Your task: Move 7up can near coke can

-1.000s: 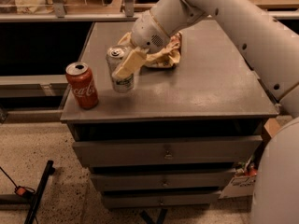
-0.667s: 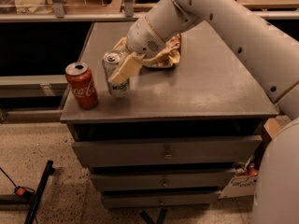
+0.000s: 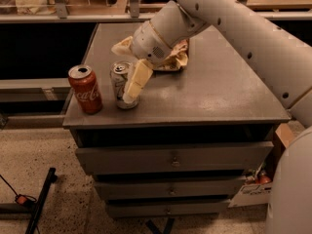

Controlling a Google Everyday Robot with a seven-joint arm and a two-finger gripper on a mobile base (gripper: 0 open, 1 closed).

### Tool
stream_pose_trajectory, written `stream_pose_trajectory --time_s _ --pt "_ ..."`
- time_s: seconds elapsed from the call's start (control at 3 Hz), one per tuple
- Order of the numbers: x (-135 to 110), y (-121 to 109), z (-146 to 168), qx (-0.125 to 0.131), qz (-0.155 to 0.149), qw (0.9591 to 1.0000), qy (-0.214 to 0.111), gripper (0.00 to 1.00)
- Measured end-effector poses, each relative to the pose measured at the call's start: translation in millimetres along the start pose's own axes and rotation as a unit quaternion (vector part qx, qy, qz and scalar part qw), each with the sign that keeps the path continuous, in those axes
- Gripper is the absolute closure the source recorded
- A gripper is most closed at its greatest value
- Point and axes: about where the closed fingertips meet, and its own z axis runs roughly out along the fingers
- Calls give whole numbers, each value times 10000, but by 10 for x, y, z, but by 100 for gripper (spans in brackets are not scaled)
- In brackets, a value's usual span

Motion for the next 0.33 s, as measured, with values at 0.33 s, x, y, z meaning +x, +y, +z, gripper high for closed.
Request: stream_pose_trajectory --time_s 0.33 --pt "0 0 1 -1 0 10000 0 0"
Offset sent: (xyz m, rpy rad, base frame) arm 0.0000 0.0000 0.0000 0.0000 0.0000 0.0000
